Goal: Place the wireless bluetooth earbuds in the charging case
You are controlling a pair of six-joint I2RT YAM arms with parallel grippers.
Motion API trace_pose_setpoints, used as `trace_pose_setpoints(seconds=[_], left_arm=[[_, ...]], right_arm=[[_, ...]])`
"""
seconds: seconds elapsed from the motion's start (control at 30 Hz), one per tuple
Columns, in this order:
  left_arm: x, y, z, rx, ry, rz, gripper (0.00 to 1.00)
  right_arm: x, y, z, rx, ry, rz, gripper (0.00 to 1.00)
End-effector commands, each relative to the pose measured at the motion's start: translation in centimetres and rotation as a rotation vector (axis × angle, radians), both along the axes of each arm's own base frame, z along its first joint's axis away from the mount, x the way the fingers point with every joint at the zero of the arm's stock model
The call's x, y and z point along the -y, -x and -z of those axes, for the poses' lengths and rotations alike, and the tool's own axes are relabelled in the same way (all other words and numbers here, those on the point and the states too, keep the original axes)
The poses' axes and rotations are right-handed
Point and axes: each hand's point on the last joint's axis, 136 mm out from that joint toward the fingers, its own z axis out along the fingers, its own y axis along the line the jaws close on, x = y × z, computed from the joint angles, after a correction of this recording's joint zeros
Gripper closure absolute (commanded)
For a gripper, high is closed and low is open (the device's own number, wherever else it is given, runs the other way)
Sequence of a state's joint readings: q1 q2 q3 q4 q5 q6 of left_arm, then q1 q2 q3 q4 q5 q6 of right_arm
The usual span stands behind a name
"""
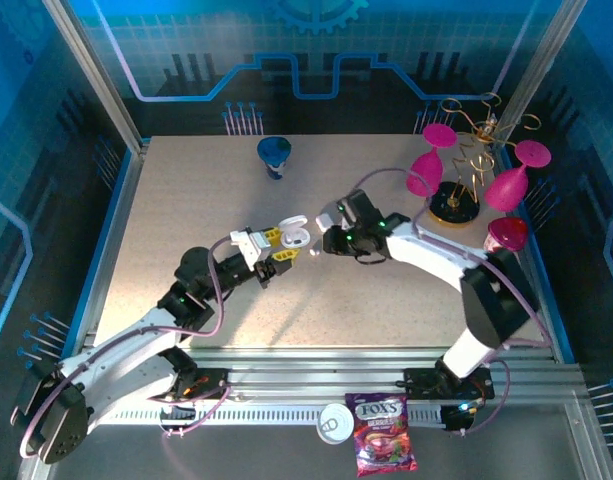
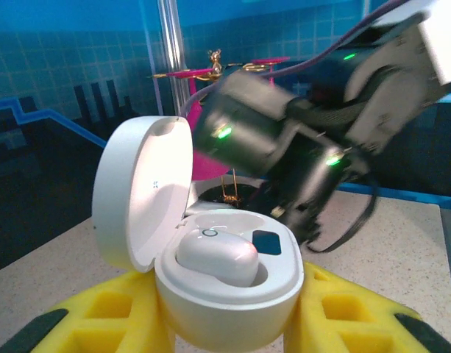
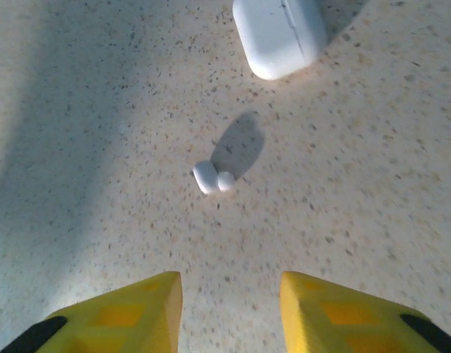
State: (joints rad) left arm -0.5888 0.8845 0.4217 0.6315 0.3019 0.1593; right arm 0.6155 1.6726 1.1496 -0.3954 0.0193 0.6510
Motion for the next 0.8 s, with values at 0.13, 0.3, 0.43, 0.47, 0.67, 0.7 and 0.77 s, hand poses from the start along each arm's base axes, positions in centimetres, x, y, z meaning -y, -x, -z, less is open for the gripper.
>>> trace_pose_setpoints(seconds=[0.13, 0.3, 0.43, 0.47, 0.67, 0.7, 0.77], left_arm=[[-0.8, 1.5, -1.4, 0.011, 0.005, 0.01, 0.82], [-1.0, 1.9, -2.2, 0.026, 0.008, 0.011, 0.82], [-0.9, 1.8, -2.1, 0.025, 0.006, 0.016, 0.82], [-0.8, 1.8, -2.1, 0.025, 0.006, 0.018, 0.82], [-0.6, 1.8, -1.9, 0.017, 0.004, 0.026, 0.82], [-0.6, 1.7, -1.9, 0.017, 0.004, 0.024, 0.82], [-0.6, 1.7, -1.8, 0.014, 0.002, 0.024, 0.82]], right_arm=[[-1.7, -1.0, 2.1, -0.032, 0.401, -0.257, 0.67], [-2.7, -1.5, 3.0, -0.035, 0.566, -0.329, 0.71], [-3.8, -1.5, 3.8, -0.044, 0.623, -0.366, 0.72], [-3.9, -1.6, 4.0, -0.045, 0.638, -0.371, 0.72], [-4.3, -1.8, 5.0, -0.066, 0.673, -0.375, 0.75], [-4.3, -1.9, 5.1, -0.07, 0.676, -0.376, 0.75], [-4.5, -1.9, 5.4, -0.078, 0.681, -0.381, 0.75]])
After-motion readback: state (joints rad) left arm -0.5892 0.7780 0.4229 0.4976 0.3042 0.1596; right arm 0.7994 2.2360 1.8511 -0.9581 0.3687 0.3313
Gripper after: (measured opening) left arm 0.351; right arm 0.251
